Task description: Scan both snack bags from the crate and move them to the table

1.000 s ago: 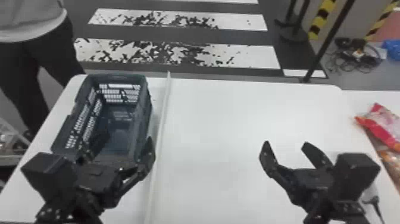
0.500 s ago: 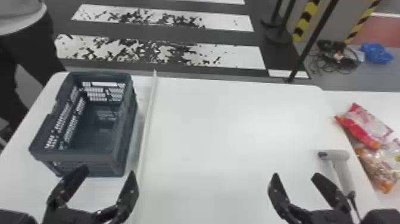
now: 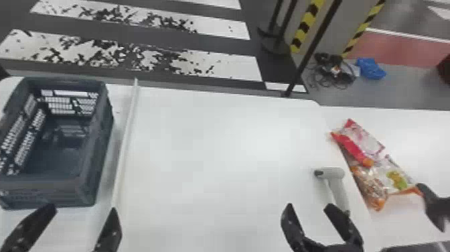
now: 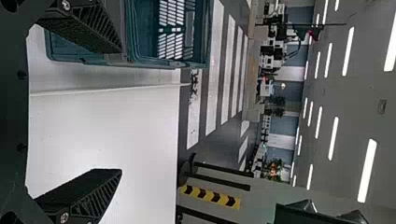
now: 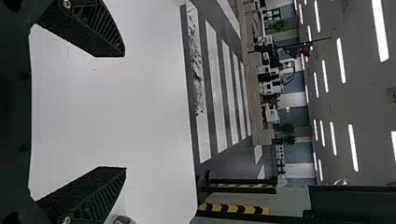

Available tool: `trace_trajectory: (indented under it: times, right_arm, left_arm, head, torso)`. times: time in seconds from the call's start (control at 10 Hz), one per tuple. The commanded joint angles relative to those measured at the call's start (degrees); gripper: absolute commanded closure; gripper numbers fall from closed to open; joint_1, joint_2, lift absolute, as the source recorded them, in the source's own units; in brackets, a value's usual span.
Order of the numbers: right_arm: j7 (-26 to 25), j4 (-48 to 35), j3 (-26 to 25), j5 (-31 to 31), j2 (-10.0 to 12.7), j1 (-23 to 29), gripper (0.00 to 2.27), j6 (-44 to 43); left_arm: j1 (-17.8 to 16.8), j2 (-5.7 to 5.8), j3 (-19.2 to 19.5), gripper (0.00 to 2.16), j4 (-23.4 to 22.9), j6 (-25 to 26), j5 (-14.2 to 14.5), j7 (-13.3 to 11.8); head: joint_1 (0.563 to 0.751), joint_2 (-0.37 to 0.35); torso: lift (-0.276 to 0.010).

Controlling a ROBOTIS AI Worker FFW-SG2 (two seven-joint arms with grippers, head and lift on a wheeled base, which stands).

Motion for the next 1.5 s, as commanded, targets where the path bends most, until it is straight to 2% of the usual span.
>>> trace_trajectory:
  times: [0.0,1.4]
  right_arm:
    - [0.1,0.4,-0.7,-0.4,0.0,0.2,0.06,-1.2]
    - [2.7,2.0,-1.7,-3.1,-0.5,0.9,0.07,-7.3]
  left_arm:
    - [-0.2,0.00,0.3,0.08,0.6,0.0,0.4,-0.1]
    - [0.0,-0.53,0.3,0.09,1.4,-1.4,0.4,-0.3]
  head:
    - [0.695,-0.246]
    - [0.695,-0.275]
  torso:
    - [-0.087]
    - [-0.087]
